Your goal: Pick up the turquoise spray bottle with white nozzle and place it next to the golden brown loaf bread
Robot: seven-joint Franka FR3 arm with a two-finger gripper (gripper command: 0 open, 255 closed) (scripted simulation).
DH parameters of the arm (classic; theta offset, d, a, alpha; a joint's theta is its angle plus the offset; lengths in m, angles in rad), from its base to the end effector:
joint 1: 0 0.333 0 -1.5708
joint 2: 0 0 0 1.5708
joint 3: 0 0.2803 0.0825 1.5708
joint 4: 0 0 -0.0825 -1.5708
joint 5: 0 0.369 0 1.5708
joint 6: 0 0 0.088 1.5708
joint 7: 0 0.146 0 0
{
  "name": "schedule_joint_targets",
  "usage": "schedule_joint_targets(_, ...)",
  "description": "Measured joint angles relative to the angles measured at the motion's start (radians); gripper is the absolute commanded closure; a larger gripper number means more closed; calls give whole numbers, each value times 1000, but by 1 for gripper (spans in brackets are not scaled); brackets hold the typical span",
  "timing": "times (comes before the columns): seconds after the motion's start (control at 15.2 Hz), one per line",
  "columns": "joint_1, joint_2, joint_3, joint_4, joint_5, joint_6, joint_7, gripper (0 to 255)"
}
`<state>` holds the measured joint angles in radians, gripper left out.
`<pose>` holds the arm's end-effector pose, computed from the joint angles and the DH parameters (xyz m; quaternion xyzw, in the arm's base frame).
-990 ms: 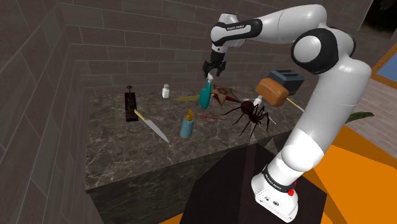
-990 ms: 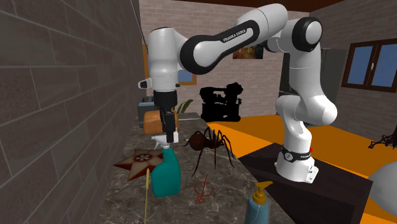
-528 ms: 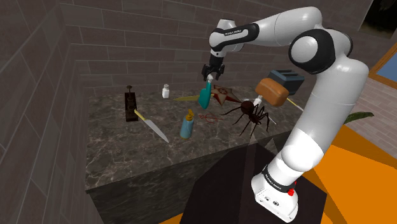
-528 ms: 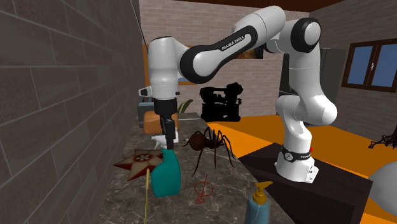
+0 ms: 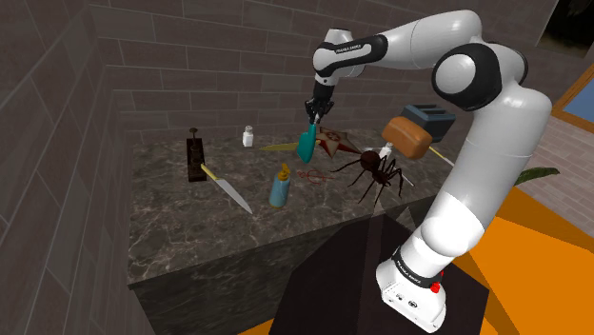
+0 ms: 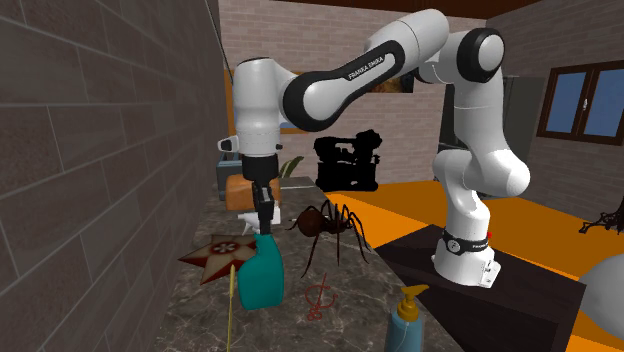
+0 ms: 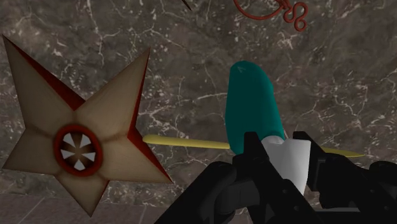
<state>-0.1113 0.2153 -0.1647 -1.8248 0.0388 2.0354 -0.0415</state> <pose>0.5734 -0.1558 0.3511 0.9923 -0.1238 -0.0008 0.0001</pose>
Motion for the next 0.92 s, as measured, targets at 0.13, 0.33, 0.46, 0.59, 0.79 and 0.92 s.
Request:
schedule_joint_targets(0.13,0,0,0,0,0,0,0,255)
schedule_joint_targets(0.33,0,0,0,0,0,0,0,255)
schedule_joint_targets(0.46,0,-1,0,4,0,-6,0,255)
schedule_joint_targets(0.59,0,-8,0,17,-2,-25,1,255)
schedule_joint_targets(0.79,1,-17,-1,46,-4,-63,3,255)
schedule_joint_targets(0.92,0,-25,-2,61,-5,-86,2,255)
